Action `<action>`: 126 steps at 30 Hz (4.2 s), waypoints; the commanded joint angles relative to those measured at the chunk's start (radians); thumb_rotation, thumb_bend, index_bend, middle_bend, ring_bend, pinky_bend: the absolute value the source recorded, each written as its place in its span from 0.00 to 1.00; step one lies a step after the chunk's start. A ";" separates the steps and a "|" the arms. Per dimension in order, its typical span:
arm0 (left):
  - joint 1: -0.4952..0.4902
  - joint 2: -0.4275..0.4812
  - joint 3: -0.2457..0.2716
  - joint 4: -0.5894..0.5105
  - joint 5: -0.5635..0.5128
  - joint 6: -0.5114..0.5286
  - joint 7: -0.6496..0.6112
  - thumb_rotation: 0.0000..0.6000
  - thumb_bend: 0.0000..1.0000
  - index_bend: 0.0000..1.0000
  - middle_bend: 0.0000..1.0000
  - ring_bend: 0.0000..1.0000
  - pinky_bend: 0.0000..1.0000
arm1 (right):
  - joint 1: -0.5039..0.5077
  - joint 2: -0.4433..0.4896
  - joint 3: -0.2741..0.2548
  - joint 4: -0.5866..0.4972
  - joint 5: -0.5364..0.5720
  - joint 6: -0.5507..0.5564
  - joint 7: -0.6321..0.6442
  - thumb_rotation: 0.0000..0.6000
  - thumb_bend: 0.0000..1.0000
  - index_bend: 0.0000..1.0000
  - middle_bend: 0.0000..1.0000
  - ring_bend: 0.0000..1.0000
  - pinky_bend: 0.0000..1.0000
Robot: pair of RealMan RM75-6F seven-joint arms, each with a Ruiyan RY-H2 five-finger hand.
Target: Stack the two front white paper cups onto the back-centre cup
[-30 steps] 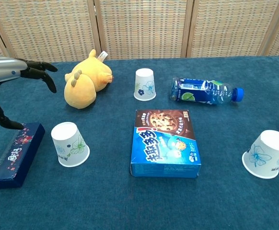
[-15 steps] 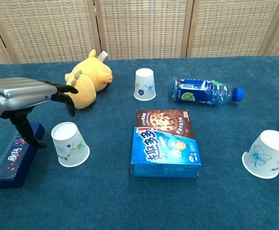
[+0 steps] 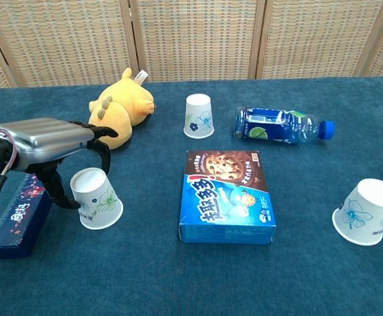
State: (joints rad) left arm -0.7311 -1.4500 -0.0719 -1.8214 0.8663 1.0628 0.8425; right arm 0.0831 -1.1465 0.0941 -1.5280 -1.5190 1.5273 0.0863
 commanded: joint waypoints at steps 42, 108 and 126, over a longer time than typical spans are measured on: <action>-0.467 -0.057 -0.307 0.335 -0.274 -0.122 0.027 1.00 0.22 0.50 0.00 0.00 0.00 | 0.030 -0.001 0.032 0.085 0.129 -0.137 0.123 1.00 0.01 0.00 0.00 0.00 0.00; -0.125 0.133 -0.033 0.027 0.085 0.307 -0.293 1.00 0.12 0.09 0.00 0.00 0.00 | 0.016 0.016 0.042 0.056 0.124 -0.111 0.126 1.00 0.01 0.00 0.00 0.00 0.00; 0.381 0.278 0.292 -0.085 0.500 0.637 -0.530 1.00 0.12 0.09 0.00 0.00 0.00 | 0.004 0.037 -0.012 -0.053 -0.018 -0.034 0.052 1.00 0.07 0.21 0.00 0.00 0.00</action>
State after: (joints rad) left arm -0.3835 -1.1816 0.2069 -1.9136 1.3293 1.6686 0.3223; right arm 0.0858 -1.1132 0.0961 -1.5682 -1.5157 1.4914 0.1573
